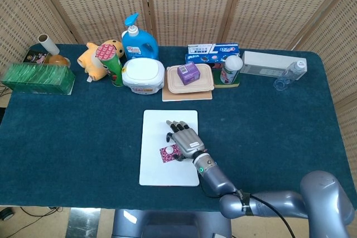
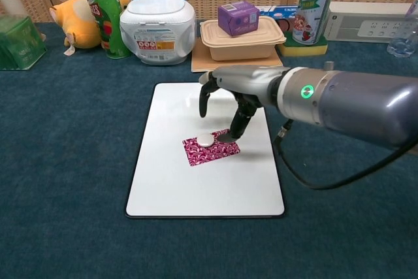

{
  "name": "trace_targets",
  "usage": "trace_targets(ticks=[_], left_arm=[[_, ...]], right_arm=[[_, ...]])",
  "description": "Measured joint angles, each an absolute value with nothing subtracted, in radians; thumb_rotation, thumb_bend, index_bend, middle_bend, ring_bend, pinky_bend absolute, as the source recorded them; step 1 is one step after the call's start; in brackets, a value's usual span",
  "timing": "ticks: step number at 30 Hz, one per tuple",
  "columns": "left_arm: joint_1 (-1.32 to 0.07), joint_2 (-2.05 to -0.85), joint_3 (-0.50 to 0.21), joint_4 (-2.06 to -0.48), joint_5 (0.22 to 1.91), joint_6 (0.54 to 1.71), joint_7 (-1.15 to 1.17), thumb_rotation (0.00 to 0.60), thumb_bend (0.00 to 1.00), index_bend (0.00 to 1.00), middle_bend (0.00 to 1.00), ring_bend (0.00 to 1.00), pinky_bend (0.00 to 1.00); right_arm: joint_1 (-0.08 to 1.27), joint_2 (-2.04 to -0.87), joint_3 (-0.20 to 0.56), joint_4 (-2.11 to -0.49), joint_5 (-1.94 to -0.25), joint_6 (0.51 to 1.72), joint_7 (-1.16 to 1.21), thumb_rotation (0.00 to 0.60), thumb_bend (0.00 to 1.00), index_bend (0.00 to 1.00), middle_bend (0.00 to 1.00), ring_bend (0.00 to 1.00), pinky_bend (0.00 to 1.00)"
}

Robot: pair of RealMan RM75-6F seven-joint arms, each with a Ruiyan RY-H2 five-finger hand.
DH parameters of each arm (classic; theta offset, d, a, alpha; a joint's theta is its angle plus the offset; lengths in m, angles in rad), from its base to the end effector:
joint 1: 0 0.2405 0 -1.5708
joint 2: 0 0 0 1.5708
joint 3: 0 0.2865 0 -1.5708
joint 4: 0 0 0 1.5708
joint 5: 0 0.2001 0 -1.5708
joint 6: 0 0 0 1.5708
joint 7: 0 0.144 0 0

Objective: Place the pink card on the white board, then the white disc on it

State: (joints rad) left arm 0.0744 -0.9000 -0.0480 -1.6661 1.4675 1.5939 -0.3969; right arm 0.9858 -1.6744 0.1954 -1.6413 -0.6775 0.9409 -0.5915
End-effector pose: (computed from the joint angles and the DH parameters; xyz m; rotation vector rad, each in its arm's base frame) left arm -0.3500 0.1268 0.2672 -1.1223 -1.0613 -1.0311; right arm -0.0738 -0.3432 -0.0659 2.0341 -1.1418 0.8552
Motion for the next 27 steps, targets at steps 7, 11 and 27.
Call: trace_targets(ticks=[7, 11, 27], left_arm=[[0.076, -0.902, -0.044, -1.667, 1.479, 1.599, -0.393, 0.6, 0.0, 0.0, 0.0, 0.0, 0.0], [0.078, -0.904, -0.04, -1.679, 1.492, 1.608, -0.373, 0.6, 0.0, 0.0, 0.0, 0.0, 0.0], [0.095, -0.934, -0.037, -1.725, 1.484, 1.644, -0.218, 0.6, 0.0, 0.0, 0.0, 0.0, 0.0]], right_arm=[[0.91, -1.542, 0.149, -1.702, -0.911, 0.976, -0.498, 0.6, 0.05, 0.24, 0.08, 0.01, 0.01], [0.844, -1.462, 0.11, -1.691, -1.101, 1.02, -0.376, 0.6, 0.02, 0.2, 0.07, 0.0, 0.0], [0.466, -1.193, -0.053, -1.504, -1.446, 1.388, 0.115, 0.444, 0.0, 0.01, 0.0, 0.0, 0.0]])
